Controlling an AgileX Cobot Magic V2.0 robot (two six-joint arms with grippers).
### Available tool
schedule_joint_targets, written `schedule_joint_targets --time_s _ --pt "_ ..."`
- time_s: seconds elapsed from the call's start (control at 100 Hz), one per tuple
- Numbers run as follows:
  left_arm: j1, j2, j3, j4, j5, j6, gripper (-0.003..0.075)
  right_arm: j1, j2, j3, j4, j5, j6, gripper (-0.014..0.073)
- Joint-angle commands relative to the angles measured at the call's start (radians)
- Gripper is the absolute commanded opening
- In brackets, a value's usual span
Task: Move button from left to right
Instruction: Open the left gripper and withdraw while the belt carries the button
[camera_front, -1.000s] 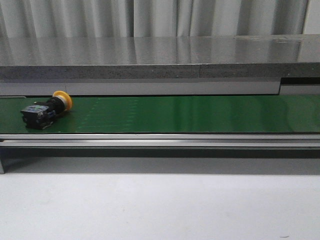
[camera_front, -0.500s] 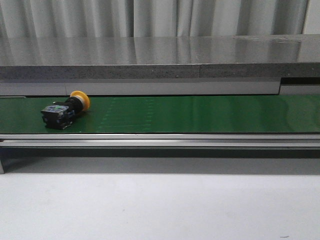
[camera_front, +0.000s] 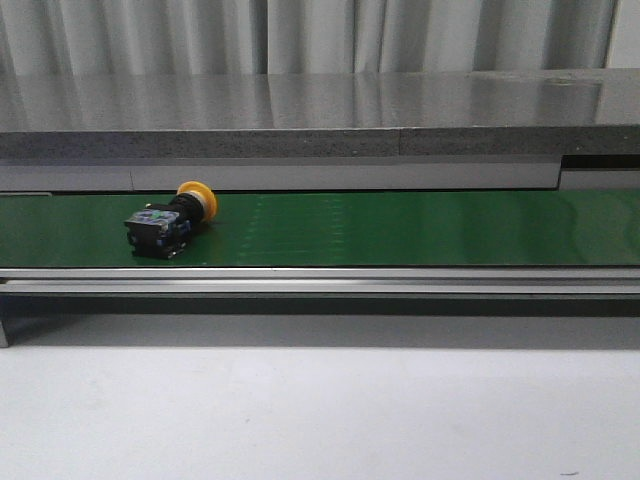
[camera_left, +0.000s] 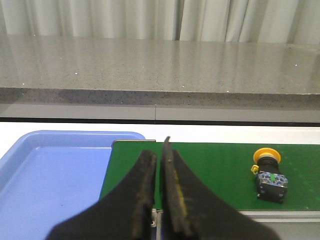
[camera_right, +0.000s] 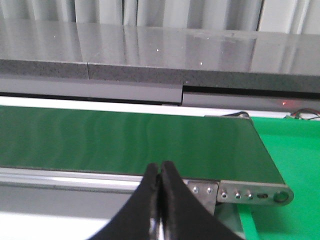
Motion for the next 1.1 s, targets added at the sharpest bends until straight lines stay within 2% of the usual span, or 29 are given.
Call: schedule_joint_targets --time_s 0.0,0.17,0.33,0.54,0.85,1.09 --pt "-0.009 0.007 -0.025 -0.011 -0.085 -0.003 0.0005 0.002 -0.016 -0.004 -0.008 -0.150 -0.003 -0.0068" --pt "-0.009 0.007 -0.025 -0.011 -0.085 -0.003 0.0005 0.002 0.006 -0.080 -0.008 -0.128 -0.003 -0.0068" --pt "-0.009 0.007 -0.025 -0.011 -0.085 -0.003 0.0005 0.002 0.105 -0.223 -0.008 -0.026 -0.003 -0.0068" --pt "-0.009 0.007 -0.025 -0.011 -0.085 -0.003 0.0005 0.002 0.355 -0.465 -0.008 0.124 -0.003 -0.0068" --pt "-0.009 0.007 -0.025 -0.011 -0.085 -0.003 0.0005 0.002 0.784 -0.814 0.013 0.466 -0.003 -0.0068" --pt "-0.009 0.007 -0.025 -0.011 -0.085 -0.003 0.0005 0.002 0.993 -0.942 0.114 0.529 -0.003 -0.0068"
